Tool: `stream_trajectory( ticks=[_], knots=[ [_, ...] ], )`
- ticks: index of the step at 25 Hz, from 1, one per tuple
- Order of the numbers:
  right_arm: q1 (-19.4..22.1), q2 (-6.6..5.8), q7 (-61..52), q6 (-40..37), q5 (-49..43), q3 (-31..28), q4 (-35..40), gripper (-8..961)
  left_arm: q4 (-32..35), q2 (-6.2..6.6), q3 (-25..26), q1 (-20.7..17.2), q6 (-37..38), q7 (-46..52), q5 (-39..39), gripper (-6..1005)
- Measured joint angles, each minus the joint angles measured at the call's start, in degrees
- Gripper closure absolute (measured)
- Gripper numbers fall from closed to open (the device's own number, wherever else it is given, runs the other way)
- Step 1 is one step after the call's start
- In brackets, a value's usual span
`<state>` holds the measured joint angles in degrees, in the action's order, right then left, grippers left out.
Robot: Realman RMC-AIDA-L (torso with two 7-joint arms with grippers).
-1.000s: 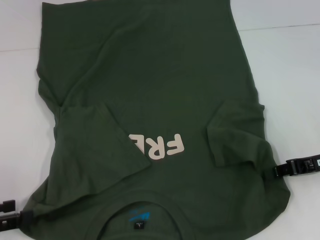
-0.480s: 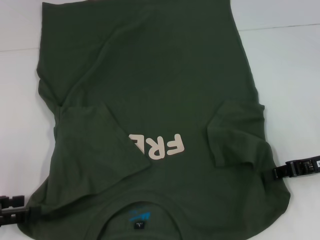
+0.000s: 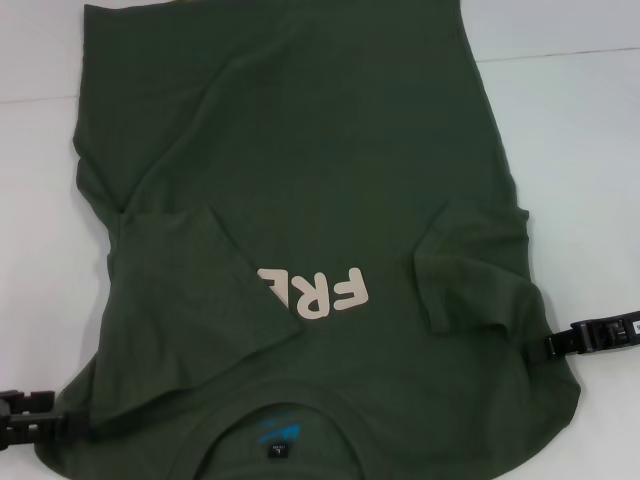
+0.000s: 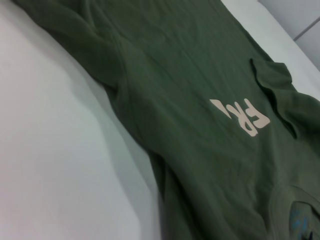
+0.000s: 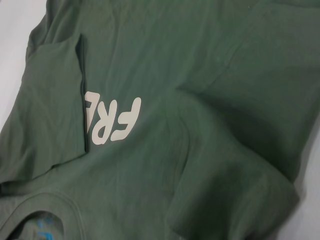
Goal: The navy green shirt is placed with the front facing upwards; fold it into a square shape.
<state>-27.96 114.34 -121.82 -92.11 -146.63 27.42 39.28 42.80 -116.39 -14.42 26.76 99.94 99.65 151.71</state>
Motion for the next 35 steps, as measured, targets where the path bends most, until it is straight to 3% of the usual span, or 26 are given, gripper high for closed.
stream_trajectory(
  ticks=[21, 32, 35],
  knots=[
    [-0.4, 0.18, -0.1, 0.1, -0.1, 0.7, -0.1, 933, 0.0, -0.16, -0.9, -0.2, -1.0, 2.0, 1.3, 131],
    [-0.8, 0.17, -0.2, 0.1, -0.1, 0.8, -0.1, 933, 0.0, -0.16, -1.5, 0.0, -1.3, 3.1, 1.3, 286],
    [-1.0, 0.18, -0.2, 0.1, -0.1, 0.9, -0.1, 933, 0.0, -0.21, -3.1, 0.0, -1.6, 3.2, 1.3, 394]
  ],
)
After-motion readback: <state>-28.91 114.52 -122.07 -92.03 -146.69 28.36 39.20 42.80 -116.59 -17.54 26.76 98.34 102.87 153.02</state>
